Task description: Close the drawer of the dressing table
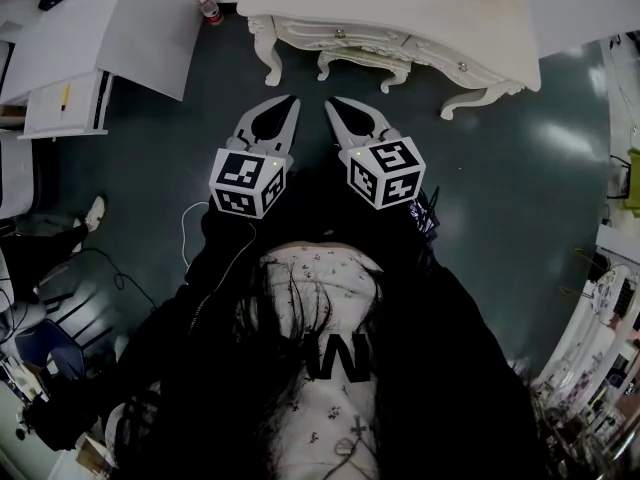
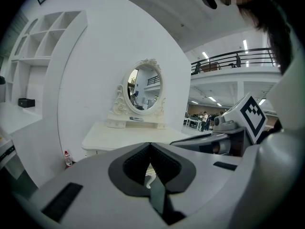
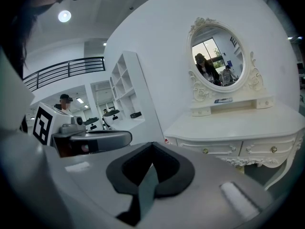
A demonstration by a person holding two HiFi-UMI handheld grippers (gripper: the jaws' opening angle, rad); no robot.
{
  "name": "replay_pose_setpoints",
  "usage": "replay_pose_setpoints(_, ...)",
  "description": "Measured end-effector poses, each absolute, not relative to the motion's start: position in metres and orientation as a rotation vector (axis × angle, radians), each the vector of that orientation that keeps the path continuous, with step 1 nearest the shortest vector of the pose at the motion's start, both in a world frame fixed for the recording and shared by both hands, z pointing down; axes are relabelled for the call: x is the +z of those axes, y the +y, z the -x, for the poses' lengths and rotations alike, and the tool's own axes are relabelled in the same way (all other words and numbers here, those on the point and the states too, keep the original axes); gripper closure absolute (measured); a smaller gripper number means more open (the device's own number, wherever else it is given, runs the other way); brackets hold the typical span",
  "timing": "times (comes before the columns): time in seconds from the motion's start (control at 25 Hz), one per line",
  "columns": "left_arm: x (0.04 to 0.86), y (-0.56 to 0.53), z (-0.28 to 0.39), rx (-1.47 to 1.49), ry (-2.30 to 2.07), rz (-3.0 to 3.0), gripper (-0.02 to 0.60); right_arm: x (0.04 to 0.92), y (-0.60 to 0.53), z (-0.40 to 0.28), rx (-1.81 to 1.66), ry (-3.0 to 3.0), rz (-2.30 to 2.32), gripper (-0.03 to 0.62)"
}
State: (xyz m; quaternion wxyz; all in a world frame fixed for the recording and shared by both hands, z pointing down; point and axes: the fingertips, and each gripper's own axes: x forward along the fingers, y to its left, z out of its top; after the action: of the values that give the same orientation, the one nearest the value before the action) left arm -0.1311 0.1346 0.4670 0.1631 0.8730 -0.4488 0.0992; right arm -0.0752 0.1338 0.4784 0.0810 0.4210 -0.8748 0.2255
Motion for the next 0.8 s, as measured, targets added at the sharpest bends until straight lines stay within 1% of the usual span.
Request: replay_pose_setpoints(0.8,0.4636,0.1318,0.135,0.275,-1.29,-2.494,0.581,0.4786,0.1306,0.0825,0.647,-2.612,-1.214,0.585)
